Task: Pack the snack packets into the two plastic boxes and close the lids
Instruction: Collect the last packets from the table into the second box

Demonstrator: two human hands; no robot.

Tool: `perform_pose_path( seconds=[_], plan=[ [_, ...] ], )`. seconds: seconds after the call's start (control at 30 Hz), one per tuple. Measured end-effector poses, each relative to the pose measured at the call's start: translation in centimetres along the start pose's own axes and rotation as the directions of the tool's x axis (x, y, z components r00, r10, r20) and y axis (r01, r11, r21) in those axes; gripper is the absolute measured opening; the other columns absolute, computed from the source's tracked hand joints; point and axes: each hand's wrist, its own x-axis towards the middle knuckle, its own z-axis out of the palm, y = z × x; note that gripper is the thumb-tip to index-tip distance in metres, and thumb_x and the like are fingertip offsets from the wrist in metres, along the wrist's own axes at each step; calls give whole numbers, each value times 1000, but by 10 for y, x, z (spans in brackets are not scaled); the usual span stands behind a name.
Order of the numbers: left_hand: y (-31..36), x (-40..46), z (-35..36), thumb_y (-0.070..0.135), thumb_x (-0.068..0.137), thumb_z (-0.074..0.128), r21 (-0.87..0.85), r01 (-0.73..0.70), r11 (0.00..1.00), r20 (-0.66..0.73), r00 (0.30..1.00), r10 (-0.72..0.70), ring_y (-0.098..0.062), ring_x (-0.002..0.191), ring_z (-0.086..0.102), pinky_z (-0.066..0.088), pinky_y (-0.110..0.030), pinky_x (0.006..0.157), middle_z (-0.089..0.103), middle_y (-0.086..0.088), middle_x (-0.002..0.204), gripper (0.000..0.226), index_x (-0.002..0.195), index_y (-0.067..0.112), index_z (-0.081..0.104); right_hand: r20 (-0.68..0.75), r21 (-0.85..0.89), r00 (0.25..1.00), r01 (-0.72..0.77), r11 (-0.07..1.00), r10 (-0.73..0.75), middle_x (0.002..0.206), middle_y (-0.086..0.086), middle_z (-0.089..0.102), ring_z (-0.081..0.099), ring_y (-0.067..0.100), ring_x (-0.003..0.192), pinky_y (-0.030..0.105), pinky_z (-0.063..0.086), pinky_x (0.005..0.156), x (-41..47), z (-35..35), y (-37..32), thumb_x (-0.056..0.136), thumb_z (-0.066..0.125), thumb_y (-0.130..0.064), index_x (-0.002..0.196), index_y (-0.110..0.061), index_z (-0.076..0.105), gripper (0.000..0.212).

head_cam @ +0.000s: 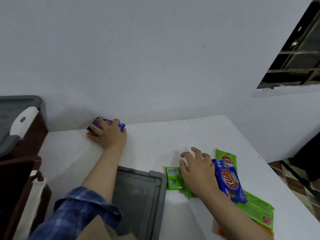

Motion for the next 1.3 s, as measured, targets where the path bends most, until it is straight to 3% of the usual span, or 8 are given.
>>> perform_pose_path(
  seconds=[0.07, 0.2, 0.4, 0.5, 0.67, 0.8, 1.1, 1.3],
  plan=[
    [0, 1, 2, 39, 89, 59, -26, 3, 1000, 19, 1000, -2, -54, 137, 4, 17, -71, 106, 12, -15, 155, 34, 121, 30, 53, 5, 4, 1000, 6, 1000, -6, 155, -3, 26, 23, 27, 140, 46, 29, 110, 1, 0, -2, 101, 34, -43, 133, -35, 47, 36],
    [-1, 9, -1, 37, 88, 57, 82, -103, 991, 19, 995, 101, -55, 132, 18, 29, -62, 104, 25, -12, 151, 36, 123, 27, 51, 17, 34, 999, 42, 999, -43, 149, -2, 37, 35, 23, 132, 39, 38, 104, 3, 0, -2, 101, 37, -40, 128, -29, 54, 35],
    [9, -15, -3, 39, 86, 56, 146, -301, 942, 83, 953, 292, -53, 123, 31, 31, -54, 104, 33, -12, 142, 36, 118, 25, 55, -51, 5, 994, 93, 996, -93, 102, -5, 57, 49, 14, 90, 32, 40, 78, -1, 8, 1, 99, 34, -36, 102, -23, 61, 30],
    [21, -46, -2, 37, 82, 61, 34, -432, 901, 129, 896, 425, -52, 126, 28, 33, -53, 103, 32, -10, 145, 37, 117, 26, 57, -95, 36, 990, 103, 994, -99, 91, -6, 56, 50, 14, 84, 33, 41, 74, 0, 9, 0, 98, 36, -35, 93, -22, 61, 27],
    [42, -101, 2, 35, 74, 65, -155, -574, 804, 113, 798, 592, -40, 125, 29, 47, -38, 78, 37, 3, 143, 30, 104, 33, 61, -164, 265, 985, 89, 960, -46, 87, -1, 59, 55, 17, 82, 38, 49, 74, 1, 6, 4, 97, 43, -28, 88, -15, 64, 26],
    [56, -130, 4, 37, 73, 67, -204, -639, 742, 106, 739, 665, -32, 123, 30, 46, -33, 70, 38, 8, 142, 28, 101, 36, 60, -216, 388, 976, 121, 914, -38, 88, 1, 60, 57, 17, 82, 37, 47, 75, -4, 3, 8, 97, 46, -21, 87, -12, 66, 24],
    [58, -164, -12, 27, 71, 72, -510, -589, 627, 11, 725, 689, -16, 116, 49, 48, -35, 86, 55, 9, 125, 49, 118, 28, 58, -182, 420, 966, 246, 874, -184, 103, -2, 63, 54, 11, 94, 25, 40, 81, -23, -24, 44, 91, 49, -10, 102, -17, 65, 21],
    [58, -198, -6, 24, 69, 81, -665, -502, 553, -78, 783, 617, -7, 106, 55, 50, -17, 74, 54, 11, 125, 51, 108, 24, 48, 296, 2, 874, 404, 915, -386, 148, -7, 34, 28, 21, 134, 51, 16, 115, -39, -31, 66, 82, 55, -49, 147, -31, 26, 73]
  ],
)
